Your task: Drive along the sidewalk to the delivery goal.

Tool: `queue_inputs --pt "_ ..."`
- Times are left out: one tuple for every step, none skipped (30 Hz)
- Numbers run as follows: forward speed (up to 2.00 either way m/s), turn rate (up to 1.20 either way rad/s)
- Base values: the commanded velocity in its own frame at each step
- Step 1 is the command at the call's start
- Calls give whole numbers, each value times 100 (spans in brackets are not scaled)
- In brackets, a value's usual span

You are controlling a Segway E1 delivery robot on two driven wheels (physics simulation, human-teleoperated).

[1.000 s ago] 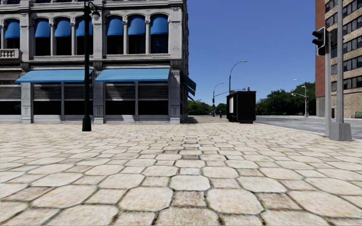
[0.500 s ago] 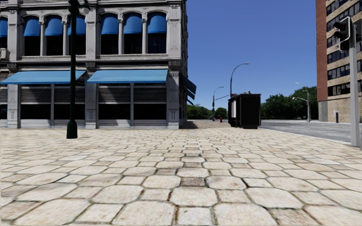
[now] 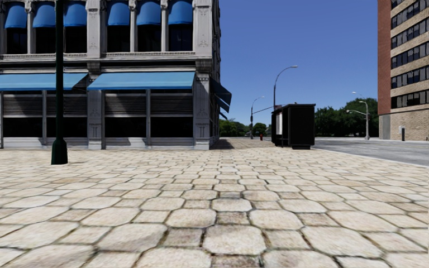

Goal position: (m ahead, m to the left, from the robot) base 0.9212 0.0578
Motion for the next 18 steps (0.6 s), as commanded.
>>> queue_inputs --pt "200 0" --pt "200 0" --pt "200 0" --pt "200 0" --pt "200 0" --pt "200 0" --pt "200 0" --pt "200 0" --pt "200 0" --pt "200 0" --pt "200 0" --pt "200 0" --pt "200 0" --pt "200 0" --pt "200 0" --pt "200 0" --pt "200 0" --pt "200 0"
